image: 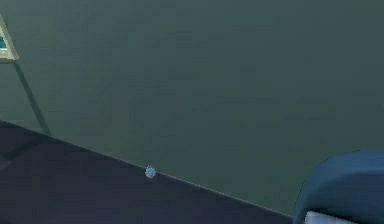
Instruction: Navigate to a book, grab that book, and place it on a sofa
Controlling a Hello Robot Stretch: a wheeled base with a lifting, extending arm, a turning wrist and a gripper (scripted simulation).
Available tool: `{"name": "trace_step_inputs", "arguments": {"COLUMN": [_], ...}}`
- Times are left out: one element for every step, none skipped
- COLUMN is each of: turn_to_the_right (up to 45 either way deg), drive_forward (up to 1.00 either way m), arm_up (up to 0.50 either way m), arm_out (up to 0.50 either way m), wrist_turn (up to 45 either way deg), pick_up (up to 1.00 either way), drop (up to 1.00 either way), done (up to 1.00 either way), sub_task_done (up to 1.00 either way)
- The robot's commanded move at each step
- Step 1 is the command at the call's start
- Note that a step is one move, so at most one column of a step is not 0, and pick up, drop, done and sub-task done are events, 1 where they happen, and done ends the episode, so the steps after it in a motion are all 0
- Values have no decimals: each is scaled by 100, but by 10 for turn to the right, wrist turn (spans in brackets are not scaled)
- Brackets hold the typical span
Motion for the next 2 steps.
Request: {"name": "trace_step_inputs", "arguments": {"turn_to_the_right": [0, 0], "drive_forward": [0, 0], "arm_up": [0, -38], "arm_out": [-16, 0], "wrist_turn": [0, 0], "pick_up": [0, 0], "drop": [0, 0], "done": [0, 0], "sub_task_done": [0, 0]}}
